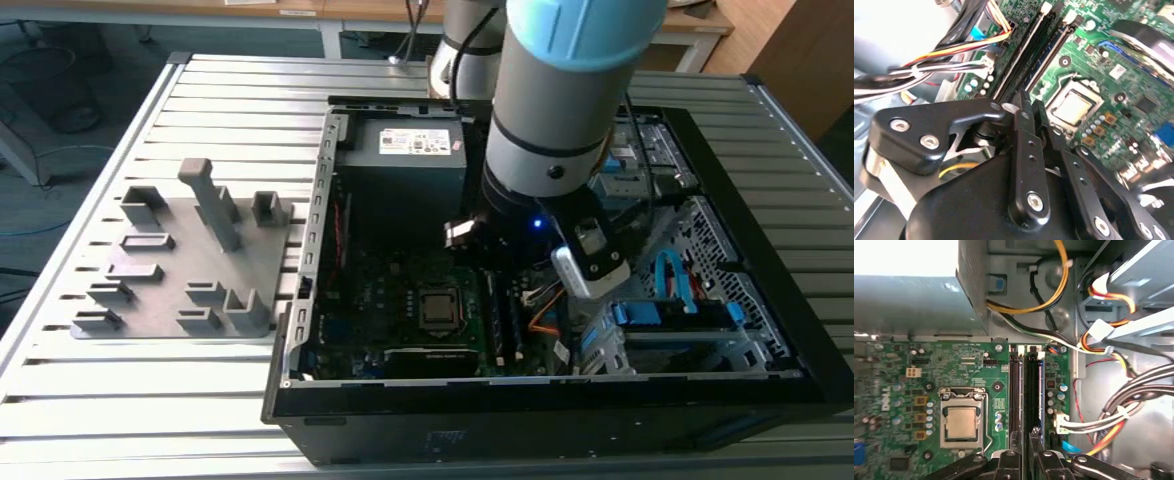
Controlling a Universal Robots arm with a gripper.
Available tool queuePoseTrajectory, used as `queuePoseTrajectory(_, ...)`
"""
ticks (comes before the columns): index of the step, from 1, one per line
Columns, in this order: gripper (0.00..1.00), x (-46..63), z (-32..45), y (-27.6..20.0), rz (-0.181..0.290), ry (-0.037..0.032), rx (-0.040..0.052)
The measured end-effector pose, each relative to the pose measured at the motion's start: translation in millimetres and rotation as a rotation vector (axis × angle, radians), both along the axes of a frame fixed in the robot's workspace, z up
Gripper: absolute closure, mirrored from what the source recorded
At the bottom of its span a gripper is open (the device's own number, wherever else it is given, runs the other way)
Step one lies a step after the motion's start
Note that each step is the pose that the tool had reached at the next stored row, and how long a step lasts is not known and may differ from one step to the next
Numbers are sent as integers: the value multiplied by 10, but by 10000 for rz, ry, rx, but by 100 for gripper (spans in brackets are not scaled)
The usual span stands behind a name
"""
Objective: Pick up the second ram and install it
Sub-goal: 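Insert the second ram into the second slot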
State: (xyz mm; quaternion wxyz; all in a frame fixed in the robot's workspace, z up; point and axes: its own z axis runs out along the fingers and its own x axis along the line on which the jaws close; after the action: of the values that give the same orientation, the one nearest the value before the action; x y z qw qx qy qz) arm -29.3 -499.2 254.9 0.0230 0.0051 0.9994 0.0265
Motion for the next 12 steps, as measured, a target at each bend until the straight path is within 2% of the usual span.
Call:
queuePoseTrajectory(1, 80, 0, 40, 3, 1, -1, -4)
queuePoseTrajectory(3, 90, 0, 113, 6, 1, 1, -20)
queuePoseTrajectory(4, 90, 0, 134, 6, 1, -2, -20)
queuePoseTrajectory(12, 90, 0, 142, 6, 0, -4, -19)
